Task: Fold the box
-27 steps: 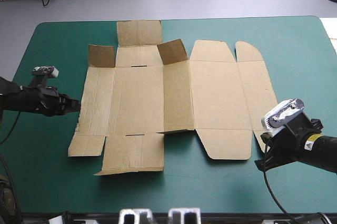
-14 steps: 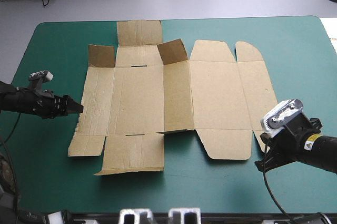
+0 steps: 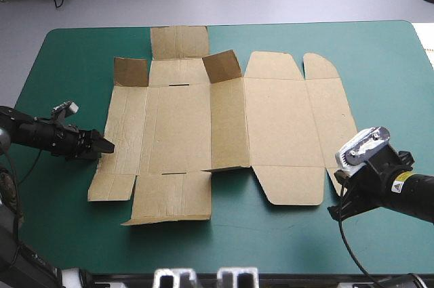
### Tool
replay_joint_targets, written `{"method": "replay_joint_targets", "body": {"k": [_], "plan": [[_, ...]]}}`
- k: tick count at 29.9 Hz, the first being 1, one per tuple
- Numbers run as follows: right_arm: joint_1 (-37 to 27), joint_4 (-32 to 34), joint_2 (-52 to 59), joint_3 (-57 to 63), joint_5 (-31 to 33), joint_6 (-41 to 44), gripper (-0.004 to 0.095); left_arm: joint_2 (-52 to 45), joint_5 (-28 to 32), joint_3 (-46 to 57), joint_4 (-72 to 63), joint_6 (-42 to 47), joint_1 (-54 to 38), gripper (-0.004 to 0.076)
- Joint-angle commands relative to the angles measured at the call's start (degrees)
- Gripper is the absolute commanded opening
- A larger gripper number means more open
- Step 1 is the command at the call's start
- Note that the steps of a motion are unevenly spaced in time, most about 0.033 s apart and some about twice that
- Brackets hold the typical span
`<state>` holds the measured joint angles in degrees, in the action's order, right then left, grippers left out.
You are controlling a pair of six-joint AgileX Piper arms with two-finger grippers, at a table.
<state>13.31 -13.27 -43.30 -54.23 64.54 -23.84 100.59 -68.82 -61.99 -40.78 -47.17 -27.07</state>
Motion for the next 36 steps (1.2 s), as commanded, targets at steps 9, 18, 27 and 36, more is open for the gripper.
{"method": "replay_joint_targets", "body": {"k": [9,18,27,36], "plan": [[0.07,-1.34,0.13,-1.52,-2.97,-0.34,-0.0024,1.44,-5.76,0.25,-6.10,-1.30,0.87,0.0504],[0.07,-1.34,0.13,-1.52,-4.25,-0.35,-0.0024,1.77,-5.76,2.41,-8.83,-2.28,4.73,0.0504],[0.07,-1.34,0.13,-1.52,-4.25,-0.44,-0.0024,1.99,-4.30,2.41,-10.90,0.25,8.56,0.0486],[0.07,-1.61,0.13,-1.52,-4.25,-0.44,-0.0024,1.99,0.39,2.41,-12.05,2.32,8.65,-0.0013]]}}
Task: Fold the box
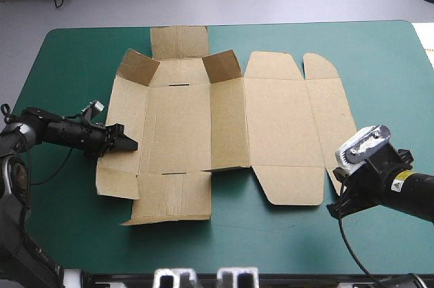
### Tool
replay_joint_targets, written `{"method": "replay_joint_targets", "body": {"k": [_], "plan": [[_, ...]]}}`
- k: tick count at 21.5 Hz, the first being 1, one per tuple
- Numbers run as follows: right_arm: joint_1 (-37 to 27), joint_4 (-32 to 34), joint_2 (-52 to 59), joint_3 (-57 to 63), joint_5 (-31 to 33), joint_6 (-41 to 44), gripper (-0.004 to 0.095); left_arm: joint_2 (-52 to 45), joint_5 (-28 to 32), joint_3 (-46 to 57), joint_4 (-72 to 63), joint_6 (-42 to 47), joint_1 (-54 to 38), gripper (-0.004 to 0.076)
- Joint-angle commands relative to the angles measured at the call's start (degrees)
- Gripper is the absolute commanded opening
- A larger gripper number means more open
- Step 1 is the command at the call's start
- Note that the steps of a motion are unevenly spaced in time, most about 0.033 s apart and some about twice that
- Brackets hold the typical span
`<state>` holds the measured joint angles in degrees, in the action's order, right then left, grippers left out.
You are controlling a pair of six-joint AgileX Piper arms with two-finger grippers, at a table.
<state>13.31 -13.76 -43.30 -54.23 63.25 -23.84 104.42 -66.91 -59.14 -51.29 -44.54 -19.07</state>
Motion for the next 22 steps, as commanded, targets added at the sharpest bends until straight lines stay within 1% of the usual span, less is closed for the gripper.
{"method": "replay_joint_targets", "body": {"k": [1,2,4,5,8,10,14,17,18,20,22], "plan": [[0.07,-1.12,0.13,-1.52,-2.96,-0.44,-0.0024,-1.85,-2.17,-0.44,-1.63,-1.32,0.70,-0.0004],[0.07,-1.12,0.13,-1.52,-2.96,-0.44,-0.0024,-1.85,-2.69,-0.44,-1.77,-1.83,0.70,-0.0006],[0.07,-1.12,0.13,-1.52,-2.96,-0.44,-0.0024,-2.10,-5.85,-0.44,-4.34,-6.01,0.70,-0.0010],[0.07,-1.12,0.13,-1.52,-2.96,-0.44,-0.0024,-3.13,-7.63,-0.44,-7.81,-9.34,0.79,-0.0010],[0.07,-1.12,0.13,-1.52,-2.96,-0.44,-0.0024,-6.93,-7.63,-2.53,-8.91,-10.68,1.58,-0.0010],[0.07,-1.12,0.13,-1.52,-2.96,-0.44,-0.0025,-11.09,-7.63,-7.43,-3.90,-9.09,3.16,-0.0010],[0.07,-1.35,0.13,-1.52,-5.29,-0.44,-0.0024,-19.10,-7.63,-21.86,7.65,-7.32,10.67,-0.0010],[0.07,-1.89,0.13,-1.62,-7.72,-0.44,-0.0024,-19.82,-7.34,-33.11,16.08,-3.65,17.36,-0.0010],[0.07,-1.89,0.13,-1.62,-8.83,-0.44,-0.0024,-19.58,-7.34,-36.93,21.10,-2.67,20.23,-0.0010],[0.07,-2.02,0.13,-1.62,-10.99,-0.44,-0.0024,-19.58,-7.25,-40.48,27.13,-2.94,23.83,-0.0010],[0.07,-2.18,0.13,-1.62,-13.85,-0.44,-0.0024,-19.68,-7.25,-42.34,31.64,-6.10,26.93,-0.0010]]}}
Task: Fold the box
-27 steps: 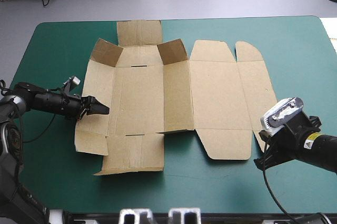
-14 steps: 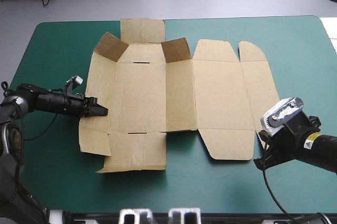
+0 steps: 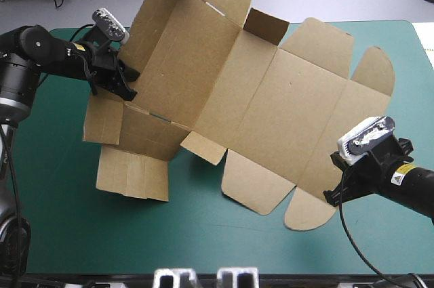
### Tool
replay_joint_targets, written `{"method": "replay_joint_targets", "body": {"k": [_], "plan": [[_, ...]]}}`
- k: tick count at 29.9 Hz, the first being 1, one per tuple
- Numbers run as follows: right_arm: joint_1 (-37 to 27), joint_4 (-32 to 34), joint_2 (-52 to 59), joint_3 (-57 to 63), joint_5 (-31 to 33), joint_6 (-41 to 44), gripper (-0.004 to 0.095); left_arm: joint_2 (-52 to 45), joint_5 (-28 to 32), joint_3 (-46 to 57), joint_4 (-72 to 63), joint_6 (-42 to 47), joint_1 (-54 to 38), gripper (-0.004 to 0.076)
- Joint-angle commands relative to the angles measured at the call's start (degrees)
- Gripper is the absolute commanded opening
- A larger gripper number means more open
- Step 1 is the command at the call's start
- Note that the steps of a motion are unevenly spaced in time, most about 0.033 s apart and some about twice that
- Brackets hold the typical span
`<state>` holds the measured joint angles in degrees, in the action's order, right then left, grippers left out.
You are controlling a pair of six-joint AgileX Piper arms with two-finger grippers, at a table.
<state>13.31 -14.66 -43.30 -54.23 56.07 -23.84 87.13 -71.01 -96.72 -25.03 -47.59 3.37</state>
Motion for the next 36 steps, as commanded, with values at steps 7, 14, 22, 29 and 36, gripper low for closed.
{"method": "replay_joint_targets", "body": {"k": [7,14,22,29,36], "plan": [[0.07,-2.46,-1.38,-4.07,-9.31,-0.44,-0.0024,-2.29,-1.91,-6.36,27.60,-5.20,19.51,-0.0010],[0.07,-2.36,-7.65,-13.58,-7.87,-2.63,-0.0024,-2.29,5.47,-6.25,43.24,-1.31,31.14,-0.0010],[0.07,0.49,-18.01,-31.71,-1.21,-3.41,-0.0025,-2.41,16.58,-4.86,45.18,0.68,34.41,-0.0010],[0.07,2.58,-29.10,-50.44,7.17,-3.41,-0.0025,-2.48,30.13,5.81,56.54,9.00,34.41,-0.0010],[-0.03,5.36,-37.43,-61.13,13.38,-3.30,-0.0025,-2.93,41.69,17.95,76.57,25.97,34.69,-0.0010]]}}
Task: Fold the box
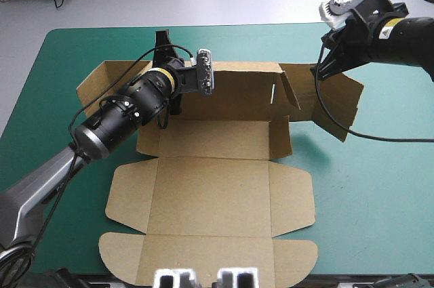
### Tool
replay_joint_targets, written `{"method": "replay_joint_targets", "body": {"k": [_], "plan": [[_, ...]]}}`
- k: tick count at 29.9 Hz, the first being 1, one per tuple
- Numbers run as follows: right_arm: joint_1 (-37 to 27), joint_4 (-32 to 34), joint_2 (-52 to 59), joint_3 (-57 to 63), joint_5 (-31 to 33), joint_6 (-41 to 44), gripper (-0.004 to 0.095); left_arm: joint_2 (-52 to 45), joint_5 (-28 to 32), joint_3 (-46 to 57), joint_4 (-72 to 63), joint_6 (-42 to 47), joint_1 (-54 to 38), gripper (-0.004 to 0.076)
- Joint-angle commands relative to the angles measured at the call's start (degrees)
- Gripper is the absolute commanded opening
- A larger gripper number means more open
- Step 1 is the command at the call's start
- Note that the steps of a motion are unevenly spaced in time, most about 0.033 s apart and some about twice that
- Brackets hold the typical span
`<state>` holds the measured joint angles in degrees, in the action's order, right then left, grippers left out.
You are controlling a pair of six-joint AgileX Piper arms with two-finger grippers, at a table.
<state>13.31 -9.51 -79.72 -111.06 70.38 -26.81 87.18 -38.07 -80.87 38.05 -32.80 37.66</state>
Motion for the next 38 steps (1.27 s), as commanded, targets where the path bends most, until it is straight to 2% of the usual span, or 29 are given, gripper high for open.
{"method": "replay_joint_targets", "body": {"k": [1,3,5,7,9,13,19,21,24,29,34,38], "plan": [[-0.03,0.07,-1.94,-5.04,-0.91,-0.32,-0.0025,-3.07,10.61,3.60,21.63,18.38,0.40,-0.0010],[-0.03,0.07,-3.42,-5.84,-1.06,-0.32,-0.0025,-3.07,11.79,5.68,34.98,29.63,0.40,-0.0010],[-0.03,0.07,-5.04,-6.54,-1.29,-0.22,-0.0025,-3.07,12.03,7.38,52.36,47.59,0.40,-0.0010],[-0.50,0.07,-6.62,-7.15,-1.65,-0.05,-0.0025,-3.07,12.03,8.12,63.43,59.40,0.40,-0.0010],[-1.26,-0.17,-7.81,-7.92,-2.29,0.40,-0.0025,-3.32,14.01,8.09,63.29,59.99,0.40,-0.0010],[-4.79,-0.99,-10.07,-10.28,-2.39,0.85,-0.0025,-3.21,13.18,8.30,63.29,59.99,0.40,-0.0010],[-13.15,-14.90,-13.50,-12.37,-0.33,-1.89,-0.0025,-3.21,10.46,9.84,63.29,62.73,0.40,-0.0010],[-14.62,-16.42,-14.81,-12.37,0.23,-1.90,-0.0025,-3.21,11.17,11.55,63.29,62.61,0.40,-0.0010],[-14.93,-16.31,-16.78,-12.37,-0.30,-1.90,-0.0025,-3.21,13.44,13.79,63.29,62.61,0.40,-0.0010],[-14.93,-16.85,-20.51,-12.37,-2.88,-1.11,-0.0025,-2.98,13.61,14.53,63.29,62.61,0.40,-0.0010],[-14.93,-20.13,-24.64,-12.53,-6.24,-1.11,-0.0025,-1.59,15.29,14.53,63.29,62.19,0.12,-0.0010],[-14.93,-20.85,-27.83,-14.64,-4.98,-0.61,-0.0025,1.74,15.49,14.53,63.29,62.19,-1.61,-0.0010]]}}
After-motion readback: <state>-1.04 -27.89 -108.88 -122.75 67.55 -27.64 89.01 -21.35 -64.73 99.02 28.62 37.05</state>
